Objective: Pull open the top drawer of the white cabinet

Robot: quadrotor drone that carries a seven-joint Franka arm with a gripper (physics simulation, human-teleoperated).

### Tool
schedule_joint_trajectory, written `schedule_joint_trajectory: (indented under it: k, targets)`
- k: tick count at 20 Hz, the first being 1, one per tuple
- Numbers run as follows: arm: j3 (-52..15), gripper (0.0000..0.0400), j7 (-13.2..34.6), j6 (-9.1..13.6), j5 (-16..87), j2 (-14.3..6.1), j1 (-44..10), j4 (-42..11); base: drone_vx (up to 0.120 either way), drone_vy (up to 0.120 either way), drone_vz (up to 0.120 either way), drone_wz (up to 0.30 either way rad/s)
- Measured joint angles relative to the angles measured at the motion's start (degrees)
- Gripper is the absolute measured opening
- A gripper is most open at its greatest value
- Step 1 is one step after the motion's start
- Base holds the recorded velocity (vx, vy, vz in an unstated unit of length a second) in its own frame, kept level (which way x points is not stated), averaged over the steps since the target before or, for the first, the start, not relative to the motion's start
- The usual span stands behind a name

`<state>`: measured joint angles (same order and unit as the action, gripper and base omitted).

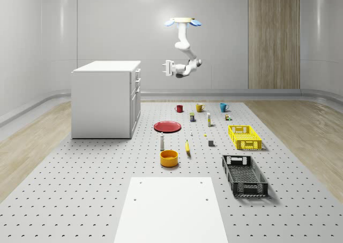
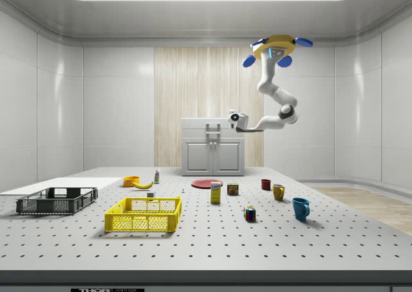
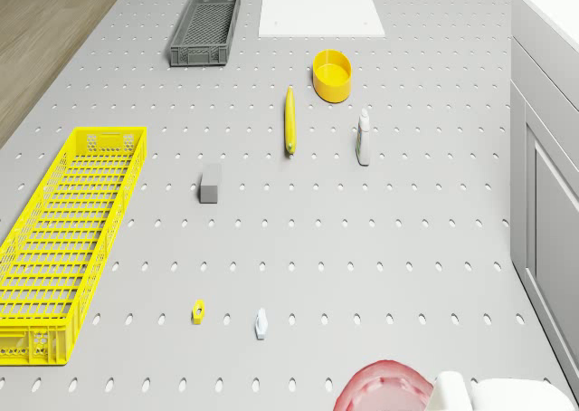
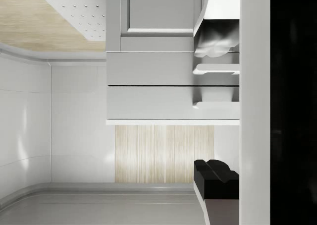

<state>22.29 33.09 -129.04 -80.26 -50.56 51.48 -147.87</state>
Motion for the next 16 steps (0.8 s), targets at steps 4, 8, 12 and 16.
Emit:
schedule_joint_trajectory:
  k: [4,8,12,16]
  targets:
    - [-2.48,0.0305,-1.91,-1.11,-3.98,3.02,0.50,1.35,0.000,0.000,0.000,0.000]
    - [-5.07,0.0305,-3.74,-1.96,-7.91,6.20,0.65,2.96,0.000,0.000,0.000,0.000]
    - [-7.60,0.0305,-5.31,-2.43,-11.40,9.19,0.29,4.61,0.080,0.000,0.000,0.000]
    - [-9.65,0.0305,-6.21,-2.24,-13.68,11.17,-0.77,5.69,0.120,0.000,0.000,0.000]
